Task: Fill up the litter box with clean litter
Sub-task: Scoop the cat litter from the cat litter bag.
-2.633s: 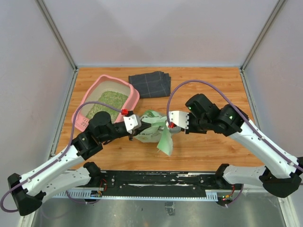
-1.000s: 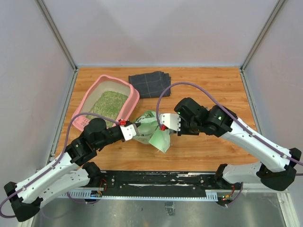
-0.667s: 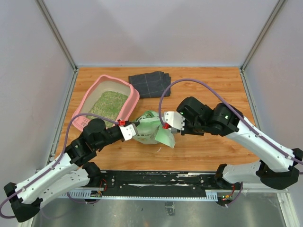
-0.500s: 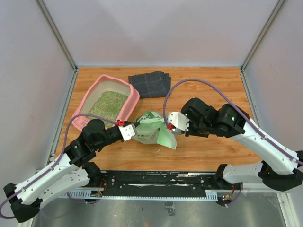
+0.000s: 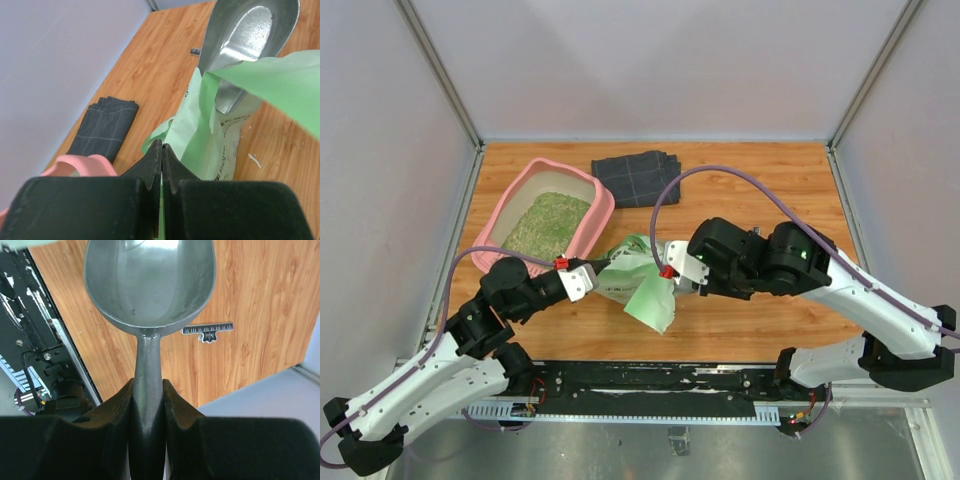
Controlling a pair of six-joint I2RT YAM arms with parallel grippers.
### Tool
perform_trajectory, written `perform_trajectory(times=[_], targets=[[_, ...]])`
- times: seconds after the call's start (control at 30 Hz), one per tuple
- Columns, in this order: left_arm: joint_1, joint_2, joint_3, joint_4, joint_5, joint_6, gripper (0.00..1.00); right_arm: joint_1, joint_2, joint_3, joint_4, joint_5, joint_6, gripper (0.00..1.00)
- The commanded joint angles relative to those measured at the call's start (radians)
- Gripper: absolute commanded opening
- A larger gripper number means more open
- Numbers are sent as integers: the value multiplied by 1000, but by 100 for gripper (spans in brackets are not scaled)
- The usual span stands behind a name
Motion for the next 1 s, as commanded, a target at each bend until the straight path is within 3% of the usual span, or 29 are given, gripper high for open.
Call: perform_trajectory(times=[0.0, 0.1, 0.13, 0.27, 0.57, 0.77, 0.8, 0.9, 0.97], targets=[[-5, -10, -3, 14, 5, -1, 0, 16, -21, -28, -6, 89, 72, 1], [-7, -8, 3, -3, 37, 2, 0, 16, -24, -53, -23, 128, 68, 1], [-6, -5, 6, -14, 52, 3, 5, 16, -23, -52, -32, 137, 68, 1], [-6, 18, 27, -64, 101, 12, 40, 16, -33, -42, -36, 148, 64, 1], [-7, 55, 34, -96, 116, 24, 49, 16, -33, -40, 13, 131, -1, 1], [-6, 93, 43, -115, 81, 42, 38, 16, -27, -96, 78, 22, -33, 1], [-5, 98, 43, -118, 84, 45, 33, 17, -22, -100, 84, 9, -33, 1], [-6, 98, 43, -111, 84, 47, 4, 20, -4, -104, 94, 11, -34, 1], [-6, 91, 37, -104, 92, 55, 0, 20, 4, -117, 120, 43, -57, 1]])
